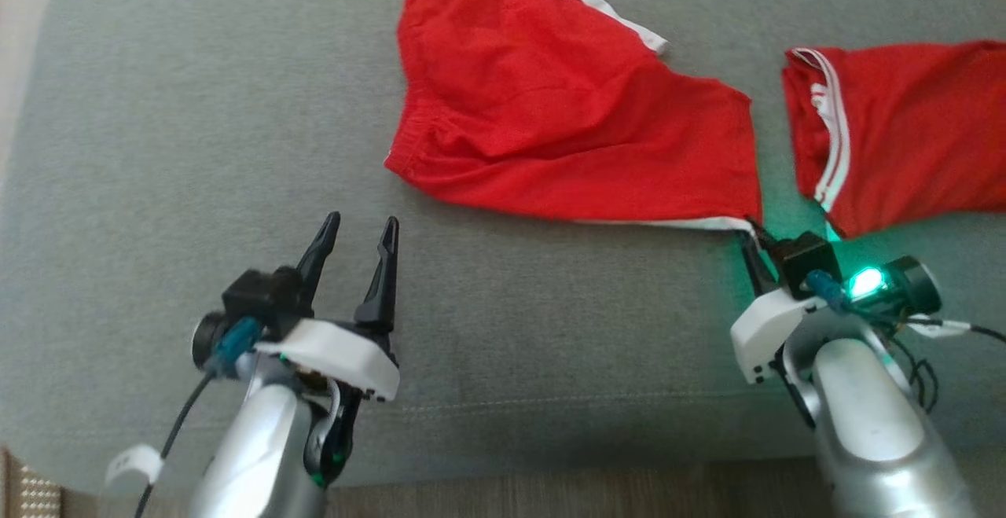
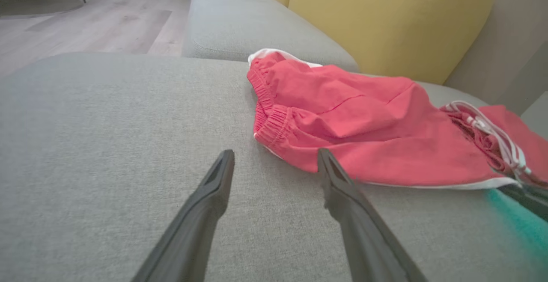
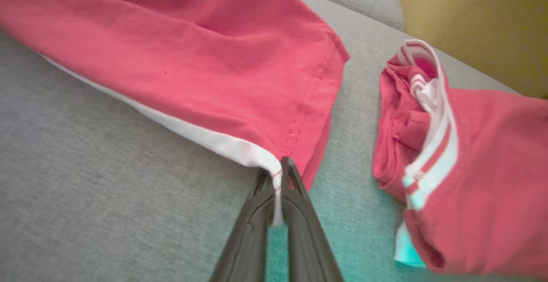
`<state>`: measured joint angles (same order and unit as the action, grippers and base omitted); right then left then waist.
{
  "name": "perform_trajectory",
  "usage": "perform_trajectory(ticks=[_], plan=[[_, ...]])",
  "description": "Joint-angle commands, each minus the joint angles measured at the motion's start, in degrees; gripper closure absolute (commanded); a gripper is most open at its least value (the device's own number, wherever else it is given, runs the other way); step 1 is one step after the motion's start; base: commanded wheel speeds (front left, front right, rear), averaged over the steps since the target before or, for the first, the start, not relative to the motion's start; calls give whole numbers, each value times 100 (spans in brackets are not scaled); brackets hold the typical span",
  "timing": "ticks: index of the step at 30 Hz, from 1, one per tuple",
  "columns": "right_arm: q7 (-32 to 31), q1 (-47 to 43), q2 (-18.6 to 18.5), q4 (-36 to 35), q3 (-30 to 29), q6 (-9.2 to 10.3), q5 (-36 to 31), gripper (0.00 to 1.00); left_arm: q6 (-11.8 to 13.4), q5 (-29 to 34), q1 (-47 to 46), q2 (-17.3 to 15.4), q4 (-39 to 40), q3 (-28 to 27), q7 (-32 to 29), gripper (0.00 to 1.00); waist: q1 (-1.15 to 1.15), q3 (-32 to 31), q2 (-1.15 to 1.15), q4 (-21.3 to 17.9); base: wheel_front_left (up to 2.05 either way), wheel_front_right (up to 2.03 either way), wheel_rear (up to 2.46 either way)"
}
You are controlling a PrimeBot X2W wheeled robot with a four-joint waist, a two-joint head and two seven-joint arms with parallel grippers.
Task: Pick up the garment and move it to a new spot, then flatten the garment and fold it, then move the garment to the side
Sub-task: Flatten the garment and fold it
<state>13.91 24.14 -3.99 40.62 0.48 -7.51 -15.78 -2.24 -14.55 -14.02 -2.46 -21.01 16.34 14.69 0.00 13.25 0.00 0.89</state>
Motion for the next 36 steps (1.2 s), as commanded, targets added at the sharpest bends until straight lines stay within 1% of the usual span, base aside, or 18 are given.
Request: perform_trajectory(ticks=[1,4,7,8,15,25,32,33,34,35,36], plan=[[-55,181,-66,-234,-9,2,-128,100,-33,119,-353,-42,-28,-165,31,0,0,116,0,-145,0,0,0],[-136,245,-45,-325,-170,2,-226,100,-63,247,-602,-42,-397,-210,31,0,0,217,0,-242,0,0,0],[-174,314,-2,-363,-173,2,-226,100,-104,411,-849,-56,-814,-200,31,0,0,334,0,-310,0,0,0],[-174,314,-2,-363,-173,2,-226,100,-104,411,-849,-56,-814,-200,31,0,0,334,0,-310,0,0,0],[-198,482,60,-443,-94,2,-156,100,-196,912,-1475,-233,-1611,23,31,0,0,586,0,-430,0,0,0],[-224,546,88,-536,-74,2,-95,100,-327,1227,-1979,-379,-1839,289,31,0,0,771,0,-500,0,0,0],[-242,569,94,-565,-67,2,-99,100,-399,1247,-2110,-413,-1837,418,31,0,0,821,0,-505,0,0,0],[-245,572,94,-568,-64,2,-102,100,-415,1247,-2124,-416,-1803,452,31,4,0,826,0,-500,0,0,0],[-248,574,94,-570,-63,2,-105,100,-430,1240,-2132,-419,-1767,485,31,46,0,827,0,-493,0,0,0],[-252,577,94,-573,-64,2,-109,100,-443,1233,-2136,-426,-1730,516,31,75,0,829,0,-485,0,0,0],[-257,579,94,-576,-65,2,-114,100,-452,1232,-2142,-438,-1678,541,31,100,0,831,0,-477,0,0,0]])
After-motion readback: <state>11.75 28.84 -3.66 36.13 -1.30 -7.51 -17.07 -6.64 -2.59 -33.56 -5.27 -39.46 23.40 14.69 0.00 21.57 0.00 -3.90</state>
